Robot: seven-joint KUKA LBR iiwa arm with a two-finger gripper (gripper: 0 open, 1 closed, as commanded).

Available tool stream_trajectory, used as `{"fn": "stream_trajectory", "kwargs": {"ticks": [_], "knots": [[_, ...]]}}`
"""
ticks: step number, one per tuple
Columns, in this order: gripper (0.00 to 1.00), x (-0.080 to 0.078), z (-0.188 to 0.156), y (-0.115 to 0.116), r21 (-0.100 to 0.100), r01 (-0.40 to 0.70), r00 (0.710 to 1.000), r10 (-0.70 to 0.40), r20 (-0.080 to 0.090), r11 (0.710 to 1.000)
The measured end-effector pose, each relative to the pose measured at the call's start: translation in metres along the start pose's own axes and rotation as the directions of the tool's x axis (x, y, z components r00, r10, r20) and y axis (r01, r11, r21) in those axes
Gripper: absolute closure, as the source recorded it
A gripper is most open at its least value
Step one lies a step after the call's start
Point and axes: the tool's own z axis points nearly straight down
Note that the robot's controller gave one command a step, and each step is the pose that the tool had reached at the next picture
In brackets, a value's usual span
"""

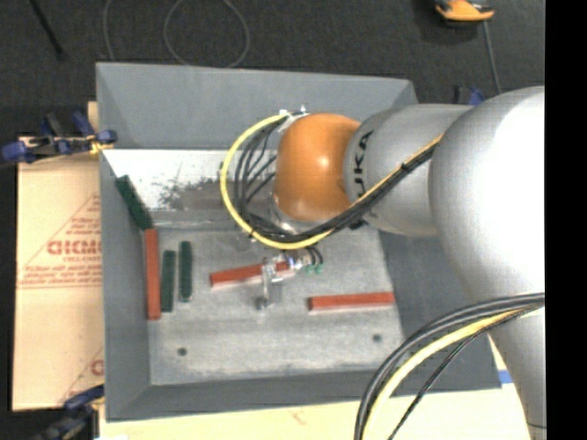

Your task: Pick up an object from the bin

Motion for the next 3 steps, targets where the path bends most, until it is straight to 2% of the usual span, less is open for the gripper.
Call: {"fn": "stream_trajectory", "kwargs": {"ticks": [3], "knots": [[0.00, -0.0055, -0.0034, -0.0023, -0.001, -0.017, 1.000, 0.017, 0.008, 1.000]]}}
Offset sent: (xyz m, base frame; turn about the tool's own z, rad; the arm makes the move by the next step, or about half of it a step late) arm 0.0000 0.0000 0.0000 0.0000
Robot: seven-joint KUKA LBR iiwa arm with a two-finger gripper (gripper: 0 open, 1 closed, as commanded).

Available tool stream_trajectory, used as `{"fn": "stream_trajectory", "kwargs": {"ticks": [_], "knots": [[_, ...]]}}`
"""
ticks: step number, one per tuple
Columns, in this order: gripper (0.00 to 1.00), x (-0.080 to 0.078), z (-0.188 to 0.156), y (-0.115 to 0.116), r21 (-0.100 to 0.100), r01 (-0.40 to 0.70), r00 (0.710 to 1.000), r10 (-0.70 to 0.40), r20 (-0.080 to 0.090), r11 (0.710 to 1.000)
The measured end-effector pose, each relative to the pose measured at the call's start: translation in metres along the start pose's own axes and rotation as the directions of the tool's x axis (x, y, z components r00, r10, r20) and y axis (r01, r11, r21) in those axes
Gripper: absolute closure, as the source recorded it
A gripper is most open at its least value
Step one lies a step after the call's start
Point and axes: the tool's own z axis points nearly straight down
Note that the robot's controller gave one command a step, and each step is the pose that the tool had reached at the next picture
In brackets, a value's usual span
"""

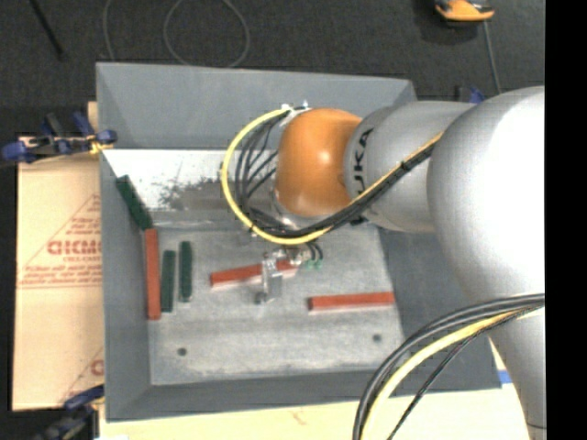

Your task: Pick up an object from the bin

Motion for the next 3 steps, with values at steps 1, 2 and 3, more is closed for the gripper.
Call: {"fn": "stream_trajectory", "kwargs": {"ticks": [1, 2, 3], "knots": [[1.00, 0.000, 0.000, 0.000, 0.000, -0.002, 1.000, 0.002, 0.000, 1.000], [1.00, -0.005, -0.081, -0.001, 0.002, -0.006, 1.000, 0.006, 0.000, 1.000], [1.00, -0.007, -0.104, -0.002, 0.001, -0.010, 1.000, 0.010, -0.005, 1.000]]}}
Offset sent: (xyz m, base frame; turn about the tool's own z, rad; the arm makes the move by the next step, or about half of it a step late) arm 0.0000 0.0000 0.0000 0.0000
